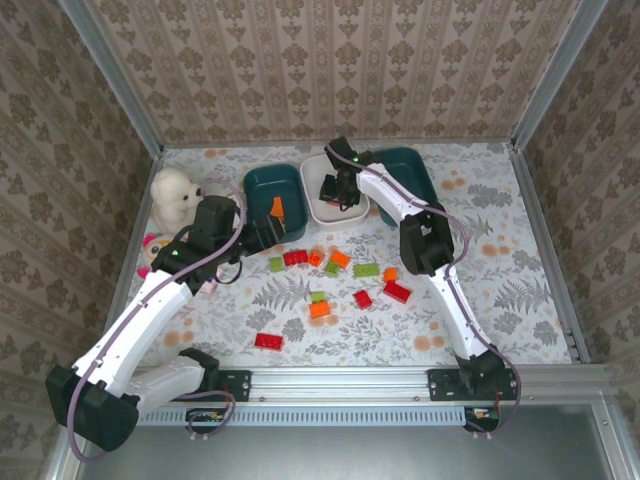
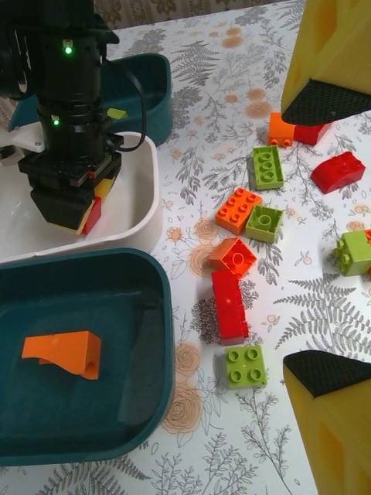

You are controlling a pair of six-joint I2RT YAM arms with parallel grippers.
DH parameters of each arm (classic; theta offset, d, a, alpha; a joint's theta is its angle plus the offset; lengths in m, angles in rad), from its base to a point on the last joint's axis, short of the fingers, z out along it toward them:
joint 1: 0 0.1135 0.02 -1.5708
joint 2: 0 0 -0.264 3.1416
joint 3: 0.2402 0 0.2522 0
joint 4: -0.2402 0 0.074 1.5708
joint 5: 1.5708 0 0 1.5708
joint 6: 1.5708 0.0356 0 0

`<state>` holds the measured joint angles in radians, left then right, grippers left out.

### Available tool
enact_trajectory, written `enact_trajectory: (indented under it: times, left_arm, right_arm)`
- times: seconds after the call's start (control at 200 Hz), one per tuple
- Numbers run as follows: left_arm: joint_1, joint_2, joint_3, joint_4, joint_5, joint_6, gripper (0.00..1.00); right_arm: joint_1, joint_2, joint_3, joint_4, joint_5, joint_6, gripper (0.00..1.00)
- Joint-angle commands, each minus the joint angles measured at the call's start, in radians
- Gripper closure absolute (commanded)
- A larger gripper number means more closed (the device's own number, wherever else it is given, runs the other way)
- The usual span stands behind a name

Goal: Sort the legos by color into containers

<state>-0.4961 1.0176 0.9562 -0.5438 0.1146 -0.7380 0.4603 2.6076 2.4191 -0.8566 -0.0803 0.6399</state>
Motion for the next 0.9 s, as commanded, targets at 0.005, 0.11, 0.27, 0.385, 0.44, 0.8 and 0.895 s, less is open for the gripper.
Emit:
enact_trajectory:
  times: [0.005,0.11,0.27,0.385,0.44,0.8,0.895]
  left_arm:
    - [0.007,-0.037,-0.008,-0.055,-0.01,0.026,0.2]
    - [0.006,-0.055,-0.025,-0.078,-0.005,0.03,0.2]
    - [0.006,-0.078,-0.047,-0.1,-0.004,0.028,0.21]
    - [0.005,-0.087,-0.052,-0.121,0.003,0.035,0.21]
    - [0.005,-0.091,-0.054,-0.135,0.013,0.045,0.21]
    - [-0.161,-0.004,-0.073,-0.259,0.017,0.022,0.25]
    - [-0.243,0.036,-0.085,-0.235,-0.022,-0.048,0.25]
  right_arm:
    - [0.002,0.006,0.043,-0.052,-0.025,-0.005,0.48]
    - [0.0,-0.015,0.043,-0.046,-0.024,0.003,0.39]
    - [0.0,-0.089,0.043,-0.029,-0.019,-0.001,0.33]
    - [0.0,-0.174,0.044,-0.029,0.0,-0.011,0.33]
    - [0.0,-0.223,0.04,-0.035,0.015,-0.019,0.33]
    - [0.095,-0.971,-0.826,0.376,0.022,-0.078,0.29]
    - [0.14,-1.149,-1.039,0.389,0.016,-0.074,0.27]
